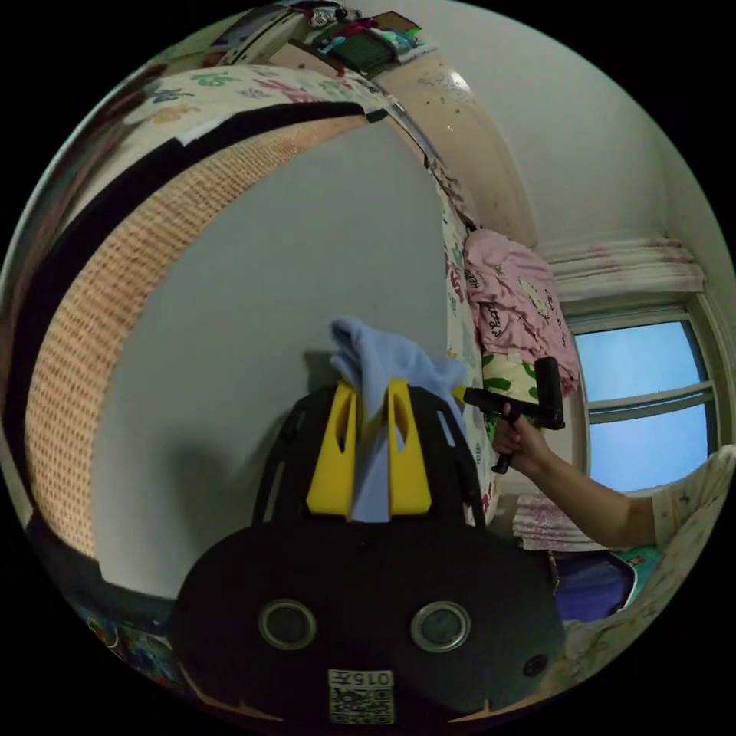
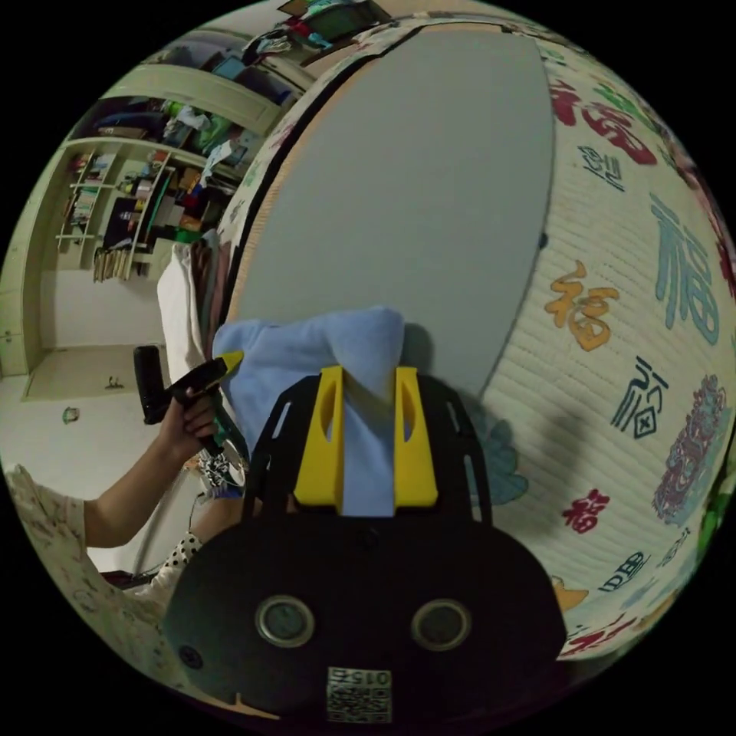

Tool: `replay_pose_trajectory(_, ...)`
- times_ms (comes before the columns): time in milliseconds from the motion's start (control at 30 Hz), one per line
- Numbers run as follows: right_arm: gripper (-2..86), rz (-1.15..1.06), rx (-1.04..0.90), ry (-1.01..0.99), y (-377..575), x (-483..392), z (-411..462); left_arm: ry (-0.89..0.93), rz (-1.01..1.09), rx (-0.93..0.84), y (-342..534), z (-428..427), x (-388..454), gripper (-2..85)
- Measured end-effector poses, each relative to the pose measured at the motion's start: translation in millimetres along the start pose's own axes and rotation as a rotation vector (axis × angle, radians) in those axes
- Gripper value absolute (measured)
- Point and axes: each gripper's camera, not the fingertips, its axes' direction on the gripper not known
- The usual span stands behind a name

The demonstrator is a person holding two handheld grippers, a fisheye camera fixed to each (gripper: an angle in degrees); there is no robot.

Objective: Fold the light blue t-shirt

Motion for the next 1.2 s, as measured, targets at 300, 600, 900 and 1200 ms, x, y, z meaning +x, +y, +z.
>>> replay_pose_trajectory(300,9.5,-0.36,-0.081,-0.066,75,-127,187,0.014,-0.152,0.25,252,-236,-106,5.7)
replay_pose_trajectory(600,9.2,-0.694,-0.233,-0.211,187,-270,434,-0.126,-0.297,0.606,532,-513,-186,5.6)
replay_pose_trajectory(900,9.0,-0.918,-0.388,-0.218,263,-332,691,-0.213,-0.424,0.924,741,-636,-240,5.4)
replay_pose_trajectory(1200,8.8,-1.132,-0.445,-0.126,299,-367,876,-0.164,-0.487,1.057,852,-681,-295,5.5)
